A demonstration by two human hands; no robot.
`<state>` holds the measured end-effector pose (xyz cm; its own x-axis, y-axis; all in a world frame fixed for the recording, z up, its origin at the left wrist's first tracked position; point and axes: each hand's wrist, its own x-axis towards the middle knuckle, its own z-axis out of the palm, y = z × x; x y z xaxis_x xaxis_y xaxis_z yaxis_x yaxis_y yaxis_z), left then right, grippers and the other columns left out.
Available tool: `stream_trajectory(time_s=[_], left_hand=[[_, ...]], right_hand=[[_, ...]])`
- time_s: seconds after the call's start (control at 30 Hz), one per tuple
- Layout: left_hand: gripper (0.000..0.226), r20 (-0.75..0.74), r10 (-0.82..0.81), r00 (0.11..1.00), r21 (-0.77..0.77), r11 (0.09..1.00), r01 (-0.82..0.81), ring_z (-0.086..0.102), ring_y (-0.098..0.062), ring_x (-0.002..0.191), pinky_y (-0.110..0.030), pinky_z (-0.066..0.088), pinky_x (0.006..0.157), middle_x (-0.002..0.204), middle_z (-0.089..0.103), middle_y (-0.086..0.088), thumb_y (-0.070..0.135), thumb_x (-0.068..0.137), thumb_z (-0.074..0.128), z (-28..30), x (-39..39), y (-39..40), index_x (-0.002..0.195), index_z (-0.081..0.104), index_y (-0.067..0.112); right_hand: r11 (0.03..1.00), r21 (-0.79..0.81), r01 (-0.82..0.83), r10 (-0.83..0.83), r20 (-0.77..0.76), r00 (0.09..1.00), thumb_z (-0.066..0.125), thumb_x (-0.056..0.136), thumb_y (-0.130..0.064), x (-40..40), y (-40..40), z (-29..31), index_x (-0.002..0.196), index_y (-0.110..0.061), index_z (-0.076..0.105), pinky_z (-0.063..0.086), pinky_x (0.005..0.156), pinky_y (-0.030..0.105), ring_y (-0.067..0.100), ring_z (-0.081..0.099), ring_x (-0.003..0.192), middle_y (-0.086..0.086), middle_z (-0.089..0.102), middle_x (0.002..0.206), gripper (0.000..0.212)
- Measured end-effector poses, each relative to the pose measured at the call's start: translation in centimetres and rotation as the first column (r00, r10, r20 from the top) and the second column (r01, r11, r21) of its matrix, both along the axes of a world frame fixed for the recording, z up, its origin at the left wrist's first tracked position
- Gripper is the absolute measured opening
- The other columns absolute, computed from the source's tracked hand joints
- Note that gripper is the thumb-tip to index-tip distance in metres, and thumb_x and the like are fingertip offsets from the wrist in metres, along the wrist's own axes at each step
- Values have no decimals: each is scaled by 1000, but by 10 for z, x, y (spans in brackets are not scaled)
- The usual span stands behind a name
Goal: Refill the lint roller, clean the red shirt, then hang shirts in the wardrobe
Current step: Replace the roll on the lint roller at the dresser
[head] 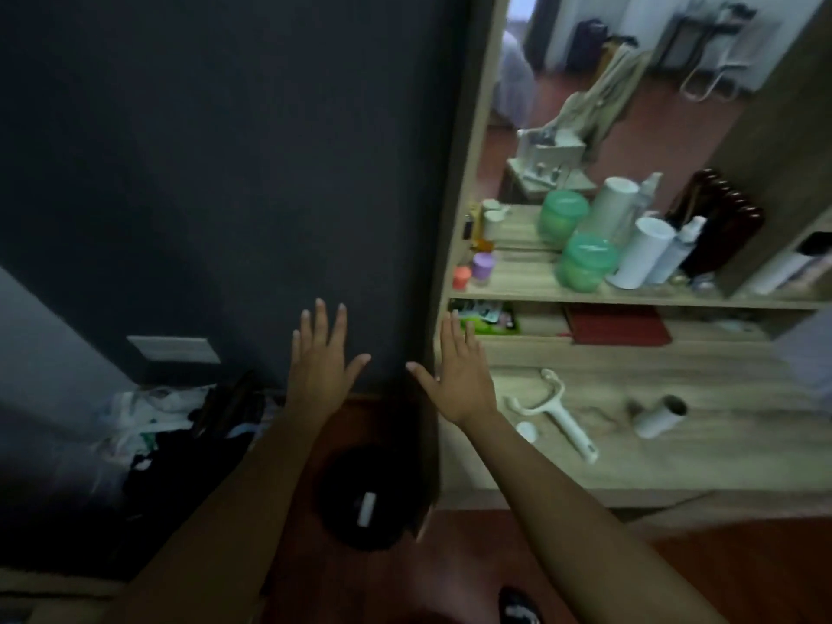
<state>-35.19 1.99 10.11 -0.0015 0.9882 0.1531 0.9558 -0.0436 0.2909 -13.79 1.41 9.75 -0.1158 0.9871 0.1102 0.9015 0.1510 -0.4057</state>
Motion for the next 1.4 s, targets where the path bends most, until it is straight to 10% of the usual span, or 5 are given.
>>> stream_trajectory(time_s=[0.53, 0.77, 0.9, 1.17, 1.4], left_hand=[[81, 105, 49, 993, -224, 974, -25, 43, -51, 126, -60, 42, 96, 141, 42, -32, 62, 88, 29, -87, 273, -20, 140, 42, 2], [70, -43, 60, 997, -383, 921, -72, 18, -42, 144, -50, 25, 115, 157, 14, -22, 46, 95, 37, -126, 261, -37, 151, 21, 7], [68, -25, 49, 998, -479, 876, -55, 44, -49, 128, -54, 49, 91, 146, 38, -27, 25, 81, 50, -168, 248, -35, 144, 37, 6], [29, -16, 11, 1000, -352, 936, -16, 64, -41, 97, -45, 56, 76, 114, 65, -17, 3, 81, 64, -145, 264, -38, 110, 66, 8], [38, 577, 362, 732, -305, 927, -218, 56, -25, 117, -37, 43, 100, 130, 59, -9, 25, 96, 54, -100, 287, -29, 131, 56, 11]], right_hand=[[958, -226, 176, -77, 389, 918, 47, 93, -51, 332, 2, -37, 152, -22, 15, -1, 115, 61, 32, -1, 150, 9, 2, 163, 74], [911, -381, 159, -54, 273, 961, 49, 95, -16, 368, -3, -58, 149, -12, 28, 49, 94, 42, 38, 40, 130, 17, 13, 160, 58], [938, -334, 92, -11, 236, 972, 52, 92, -8, 366, 7, -67, 130, -8, 53, 50, 88, 35, 31, 51, 114, 14, 46, 138, 39], [982, -185, -33, 9, -129, 992, 62, 89, -14, 335, 15, -46, 113, -12, 66, 43, 86, 22, 16, 56, 104, 3, 58, 119, 24], [899, -423, -113, -209, -642, 737, 71, 86, -13, 292, 16, -25, 97, -19, 71, 60, 74, 36, 18, 67, 89, -7, 68, 96, 13]])
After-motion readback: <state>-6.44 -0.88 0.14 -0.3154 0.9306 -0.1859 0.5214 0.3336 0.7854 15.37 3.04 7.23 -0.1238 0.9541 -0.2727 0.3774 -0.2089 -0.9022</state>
